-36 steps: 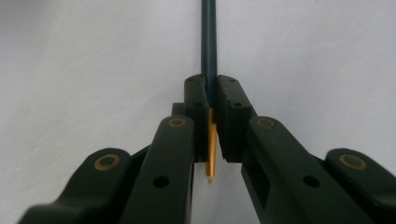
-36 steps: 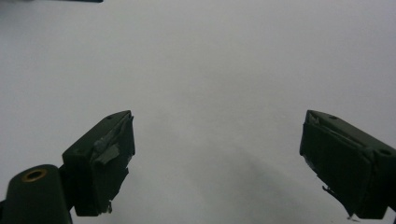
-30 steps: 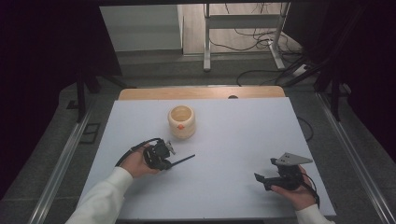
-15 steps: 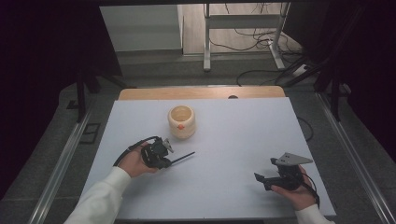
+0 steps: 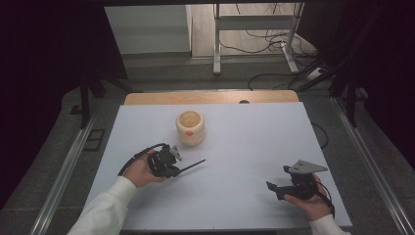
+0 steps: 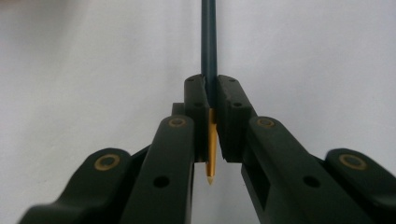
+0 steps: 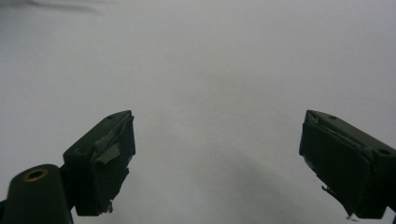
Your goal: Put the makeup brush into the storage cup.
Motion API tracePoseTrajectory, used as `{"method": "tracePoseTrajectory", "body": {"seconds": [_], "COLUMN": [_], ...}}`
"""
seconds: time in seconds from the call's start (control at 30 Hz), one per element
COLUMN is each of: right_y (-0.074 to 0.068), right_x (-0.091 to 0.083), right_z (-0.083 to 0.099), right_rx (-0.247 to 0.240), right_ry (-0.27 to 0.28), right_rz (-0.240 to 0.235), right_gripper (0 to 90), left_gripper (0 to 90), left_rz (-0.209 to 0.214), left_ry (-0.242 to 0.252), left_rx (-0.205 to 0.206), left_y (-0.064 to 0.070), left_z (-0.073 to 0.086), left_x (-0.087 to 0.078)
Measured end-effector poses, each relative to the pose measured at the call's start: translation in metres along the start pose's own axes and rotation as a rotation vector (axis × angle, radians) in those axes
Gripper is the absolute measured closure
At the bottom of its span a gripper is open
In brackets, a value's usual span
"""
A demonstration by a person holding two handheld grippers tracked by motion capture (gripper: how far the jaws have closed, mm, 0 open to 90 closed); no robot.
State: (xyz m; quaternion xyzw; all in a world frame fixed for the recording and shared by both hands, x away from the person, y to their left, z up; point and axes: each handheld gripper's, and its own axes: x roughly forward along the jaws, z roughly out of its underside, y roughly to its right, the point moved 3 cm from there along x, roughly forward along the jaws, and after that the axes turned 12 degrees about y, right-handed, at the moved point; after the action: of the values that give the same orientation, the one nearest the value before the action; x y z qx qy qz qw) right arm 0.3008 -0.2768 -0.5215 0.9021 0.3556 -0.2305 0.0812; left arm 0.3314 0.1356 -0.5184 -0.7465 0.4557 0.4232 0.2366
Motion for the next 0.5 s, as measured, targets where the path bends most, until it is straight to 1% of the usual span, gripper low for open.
{"method": "tracePoseTrajectory", "body": {"seconds": [0.2,0.5], "right_y": [-0.0004,-0.0011], "right_x": [0.0001,0.0005], "right_z": [-0.0002,-0.0005], "right_rx": [-0.002,-0.004], "right_ry": [0.004,0.006], "right_rz": [0.001,0.001], "right_gripper": [11.5,11.5], "left_gripper": [84.2,84.3], "left_rz": [0.003,0.006], "left_ry": [0.012,0.017], "left_rx": [-0.002,0.008], "left_y": [0.0016,0.0050], "left_z": [-0.0011,-0.0039], "left_x": [-0.0019,-0.0028]}}
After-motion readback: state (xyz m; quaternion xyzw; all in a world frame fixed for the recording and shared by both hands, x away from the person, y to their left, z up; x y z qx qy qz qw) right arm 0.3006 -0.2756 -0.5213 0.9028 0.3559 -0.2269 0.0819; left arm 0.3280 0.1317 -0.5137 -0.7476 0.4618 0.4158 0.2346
